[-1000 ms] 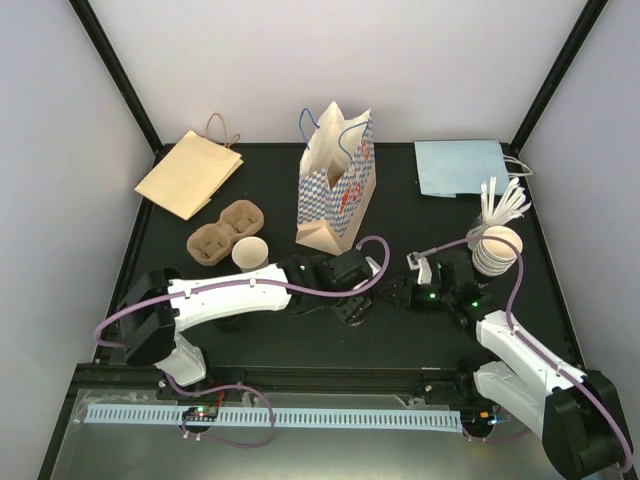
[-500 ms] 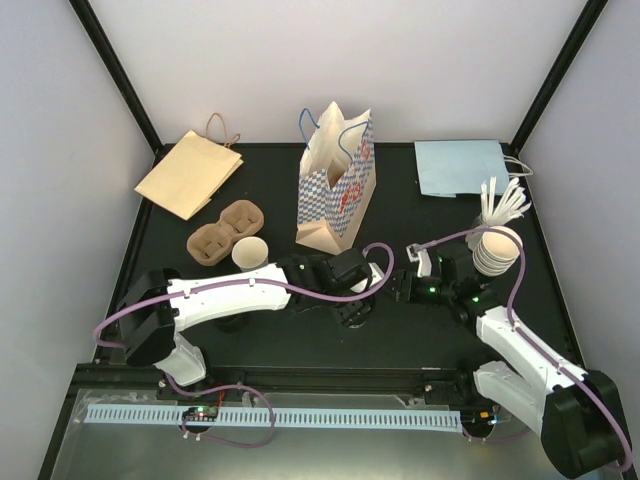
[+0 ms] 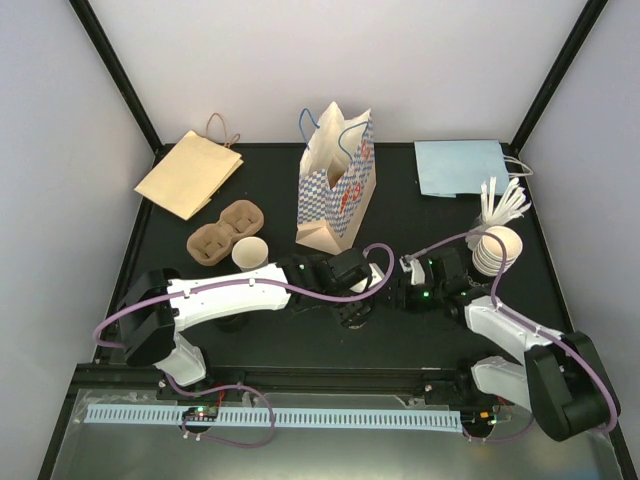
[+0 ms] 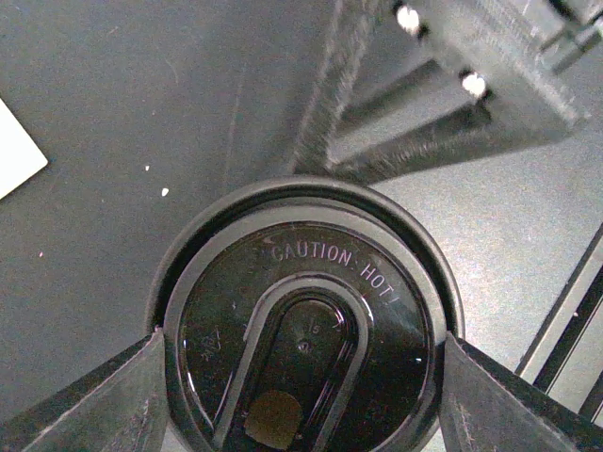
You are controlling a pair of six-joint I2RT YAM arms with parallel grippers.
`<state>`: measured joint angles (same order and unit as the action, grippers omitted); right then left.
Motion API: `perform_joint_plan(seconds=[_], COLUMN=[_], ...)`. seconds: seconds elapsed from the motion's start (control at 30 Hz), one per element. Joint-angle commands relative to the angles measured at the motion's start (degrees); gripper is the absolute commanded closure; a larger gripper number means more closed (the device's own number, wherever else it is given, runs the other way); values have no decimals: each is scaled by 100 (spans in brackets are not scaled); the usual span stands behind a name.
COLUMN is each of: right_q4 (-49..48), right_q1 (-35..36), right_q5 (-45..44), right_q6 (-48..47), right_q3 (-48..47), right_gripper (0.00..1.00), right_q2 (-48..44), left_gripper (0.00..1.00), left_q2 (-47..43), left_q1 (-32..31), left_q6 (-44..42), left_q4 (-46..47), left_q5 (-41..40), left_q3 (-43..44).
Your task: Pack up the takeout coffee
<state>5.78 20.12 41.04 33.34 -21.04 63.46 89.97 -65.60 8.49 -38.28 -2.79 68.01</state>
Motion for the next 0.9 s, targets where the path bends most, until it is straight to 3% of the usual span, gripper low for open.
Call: perform_joint_plan(seconds=[0.0,0.37,0.63,0.87], right_q4=[101,546,574,510], right_q1=[-1,1,-2,14], right_q5=[150,131,259,444], right_q6=[-271,-264,-324,-450], right_q3=[169,-281,-202,-56], right_gripper=[42,41,41,41], right_q2=[188,-798,-950,-545], left_gripper=[33,33,33,33], left_q2=[200,211,214,233], left_q1=[-16,-18,-14,-14], left_q6=[-68,-68,-57,-58], left_q4=[-356,-420,-401,-405], left_q5=[354,299,333,362], left_q3=[9,77,71,85])
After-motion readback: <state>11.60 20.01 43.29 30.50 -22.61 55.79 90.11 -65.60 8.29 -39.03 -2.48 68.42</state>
